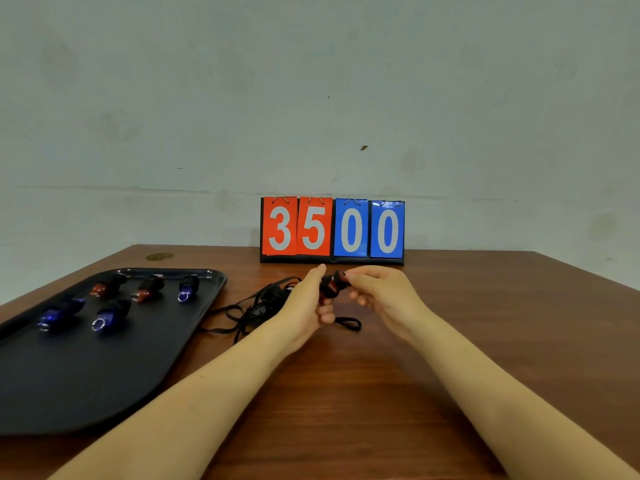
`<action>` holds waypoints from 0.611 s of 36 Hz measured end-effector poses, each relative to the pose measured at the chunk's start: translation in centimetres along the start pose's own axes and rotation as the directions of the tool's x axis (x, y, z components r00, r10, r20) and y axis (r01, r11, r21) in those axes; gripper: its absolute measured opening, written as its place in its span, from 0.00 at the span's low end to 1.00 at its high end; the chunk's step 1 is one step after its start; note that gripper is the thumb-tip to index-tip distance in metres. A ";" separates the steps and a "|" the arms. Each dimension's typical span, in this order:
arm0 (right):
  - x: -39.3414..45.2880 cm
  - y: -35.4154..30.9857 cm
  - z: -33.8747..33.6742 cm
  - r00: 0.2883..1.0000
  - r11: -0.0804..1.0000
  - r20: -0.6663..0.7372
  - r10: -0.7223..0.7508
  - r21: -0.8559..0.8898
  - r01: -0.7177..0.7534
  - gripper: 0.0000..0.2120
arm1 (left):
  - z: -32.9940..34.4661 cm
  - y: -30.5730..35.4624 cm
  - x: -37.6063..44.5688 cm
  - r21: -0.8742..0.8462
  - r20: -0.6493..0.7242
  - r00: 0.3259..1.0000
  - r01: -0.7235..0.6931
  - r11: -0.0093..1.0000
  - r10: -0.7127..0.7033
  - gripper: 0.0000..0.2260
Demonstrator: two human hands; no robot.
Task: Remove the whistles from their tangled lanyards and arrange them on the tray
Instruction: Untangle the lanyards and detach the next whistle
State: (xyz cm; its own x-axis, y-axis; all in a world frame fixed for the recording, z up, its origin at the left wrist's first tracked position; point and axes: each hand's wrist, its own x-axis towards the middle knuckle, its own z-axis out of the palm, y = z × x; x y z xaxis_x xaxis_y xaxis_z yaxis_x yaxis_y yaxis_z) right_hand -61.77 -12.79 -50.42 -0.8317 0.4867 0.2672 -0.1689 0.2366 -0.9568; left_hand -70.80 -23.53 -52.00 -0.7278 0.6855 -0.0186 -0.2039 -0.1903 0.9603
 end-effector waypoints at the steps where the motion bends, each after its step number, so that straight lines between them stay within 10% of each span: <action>1: 0.0 0.0 0.0 1.000 1.000 -0.002 -0.020 -0.008 0.020 0.07 | 0.0 0.0 -0.2 -0.044 0.038 0.999 0.002 0.999 -0.001 0.16; 22: 0.1 0.7 0.8 0.989 0.990 -0.055 -0.136 -0.041 0.134 0.06 | 0.2 0.0 -0.6 -0.085 0.102 0.995 -0.011 0.996 0.020 0.18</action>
State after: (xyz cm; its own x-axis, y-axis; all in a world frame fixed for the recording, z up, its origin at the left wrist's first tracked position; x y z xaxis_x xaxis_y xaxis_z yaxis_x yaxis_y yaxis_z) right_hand -62.32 -13.23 -51.13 -0.7704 0.4958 0.4008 -0.2568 0.3342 -0.9069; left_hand -70.23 -23.81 -51.91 -0.6614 0.7495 0.0285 -0.2510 -0.2571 0.9332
